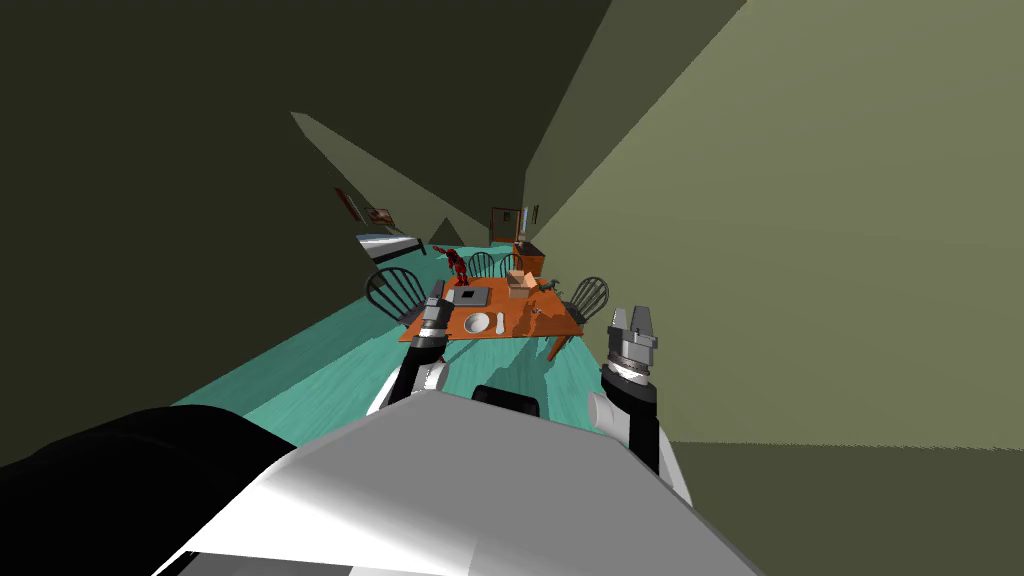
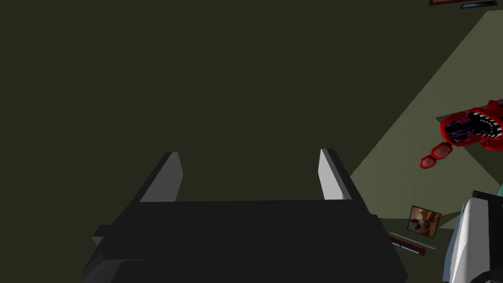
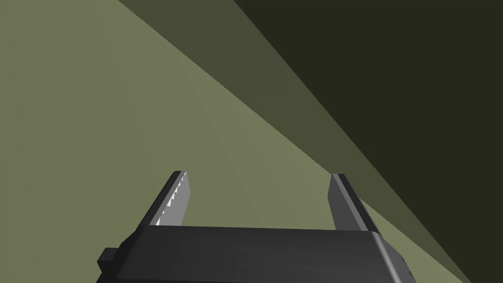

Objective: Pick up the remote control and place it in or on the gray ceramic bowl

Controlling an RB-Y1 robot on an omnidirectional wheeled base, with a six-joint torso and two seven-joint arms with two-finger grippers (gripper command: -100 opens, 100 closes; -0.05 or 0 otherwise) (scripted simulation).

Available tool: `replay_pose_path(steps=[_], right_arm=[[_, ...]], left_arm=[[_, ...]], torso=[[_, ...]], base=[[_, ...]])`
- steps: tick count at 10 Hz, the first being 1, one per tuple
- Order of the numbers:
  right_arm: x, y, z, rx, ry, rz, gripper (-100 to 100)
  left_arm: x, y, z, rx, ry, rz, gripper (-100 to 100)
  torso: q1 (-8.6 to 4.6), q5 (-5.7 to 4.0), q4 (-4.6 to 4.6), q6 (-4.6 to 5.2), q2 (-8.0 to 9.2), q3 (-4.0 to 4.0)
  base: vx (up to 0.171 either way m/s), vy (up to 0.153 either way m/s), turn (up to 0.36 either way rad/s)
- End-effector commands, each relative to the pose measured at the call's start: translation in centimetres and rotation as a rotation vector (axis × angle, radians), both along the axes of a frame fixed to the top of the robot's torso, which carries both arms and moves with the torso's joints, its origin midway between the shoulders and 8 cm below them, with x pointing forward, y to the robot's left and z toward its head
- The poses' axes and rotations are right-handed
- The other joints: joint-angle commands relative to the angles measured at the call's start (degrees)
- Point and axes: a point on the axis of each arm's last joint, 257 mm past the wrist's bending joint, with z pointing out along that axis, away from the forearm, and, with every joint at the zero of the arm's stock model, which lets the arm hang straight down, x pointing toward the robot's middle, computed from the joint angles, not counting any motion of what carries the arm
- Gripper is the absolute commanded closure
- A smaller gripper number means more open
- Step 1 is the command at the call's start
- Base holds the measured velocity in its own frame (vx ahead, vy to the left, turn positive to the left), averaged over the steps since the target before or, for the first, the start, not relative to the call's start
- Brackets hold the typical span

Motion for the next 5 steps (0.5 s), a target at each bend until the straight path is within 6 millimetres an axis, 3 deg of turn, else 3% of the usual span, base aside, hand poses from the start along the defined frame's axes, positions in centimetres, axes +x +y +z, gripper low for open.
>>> replay_pose_path(steps=[1, 5], right_arm=[[0.0, 0.0, 0.0, 0.0, 0.0, 0.0, 0], [0.0, 0.0, 0.0, 0.0, 0.0, 0.0, 0]], left_arm=[[0.1, -0.2, 0.0, 0.038, 0.005, -0.01, -100], [0.9, -0.6, -1.2, 0.158, 0.043, -0.035, -100]], torso=[[0.0, 0.0, 0.0, 0.0, 0.0, 0.0], [0.2, 0.04, 0.0, 0.02, -0.01, 0.0]], base=[[-0.005, 0.014, -0.075], [0.001, 0.042, -0.147]])
